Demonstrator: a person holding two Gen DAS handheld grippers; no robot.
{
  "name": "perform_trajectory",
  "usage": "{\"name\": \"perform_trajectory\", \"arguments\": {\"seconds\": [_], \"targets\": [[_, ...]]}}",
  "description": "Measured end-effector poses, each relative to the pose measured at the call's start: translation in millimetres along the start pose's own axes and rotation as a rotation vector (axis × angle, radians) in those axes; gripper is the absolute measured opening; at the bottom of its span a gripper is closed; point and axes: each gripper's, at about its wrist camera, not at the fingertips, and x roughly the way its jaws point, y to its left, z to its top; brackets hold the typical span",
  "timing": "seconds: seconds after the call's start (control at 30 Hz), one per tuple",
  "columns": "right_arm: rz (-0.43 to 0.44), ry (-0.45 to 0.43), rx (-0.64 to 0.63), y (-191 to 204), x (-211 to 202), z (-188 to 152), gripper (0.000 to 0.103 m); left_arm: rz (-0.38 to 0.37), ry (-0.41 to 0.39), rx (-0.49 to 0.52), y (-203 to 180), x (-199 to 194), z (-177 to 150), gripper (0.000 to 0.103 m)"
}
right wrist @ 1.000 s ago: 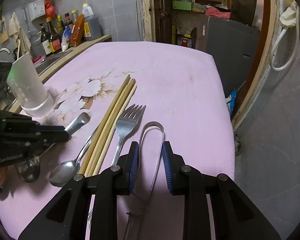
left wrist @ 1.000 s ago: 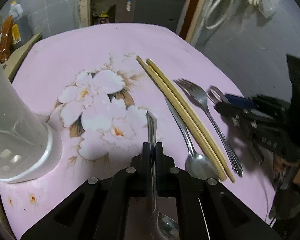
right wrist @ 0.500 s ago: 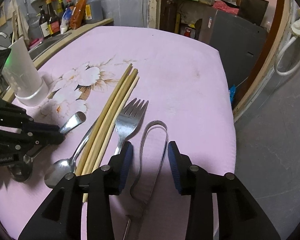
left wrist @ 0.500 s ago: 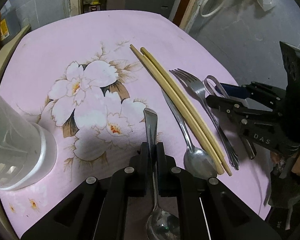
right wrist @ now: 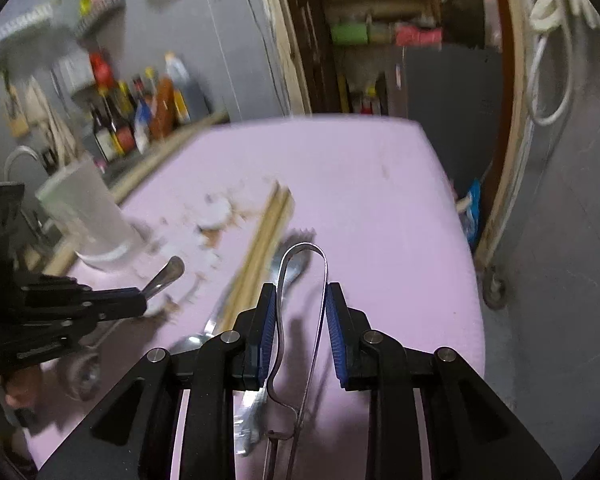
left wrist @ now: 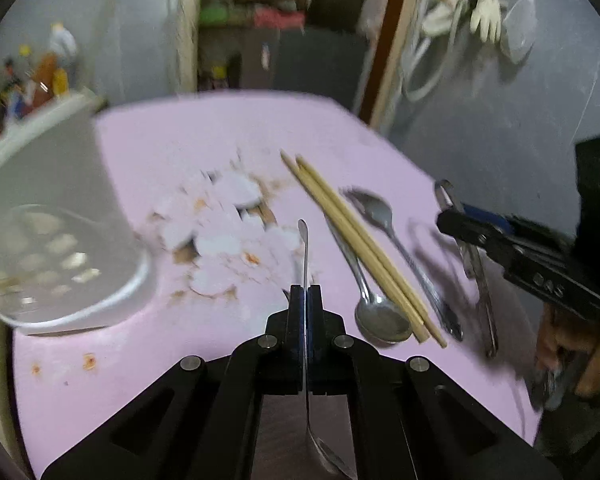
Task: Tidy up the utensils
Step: 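Lift the spoon and tongs and carry them over the white holder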
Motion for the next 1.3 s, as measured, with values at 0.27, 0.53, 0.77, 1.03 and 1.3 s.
{"name": "perform_trajectory", "arguments": {"seconds": [0.27,0.53,0.77,1.03,1.3], "targets": [[-0.02,-0.281,-0.068,48,-43,-14,0.022,0.083,-0.287,-0.005,-15,-47,-14,0.0],[-0.003,-0.399,-0.1,70,-55,5,0.022,0.144,-0.455,-0.062,-7,-73,-15,0.0],[0.054,-0.451,-0.119,93,-55,28,0.022,0.187,-0.503,-0.07,11,-105,-1,0.0],[0.141,-0.535,-0.157,125,-54,60,0.022,0.255,-0.555,-0.113,46,-146,12,0.0],[0.247,-0.621,-0.175,164,-44,110,0.022,0.39,-0.641,-0.208,102,-189,34,0.0]]}}
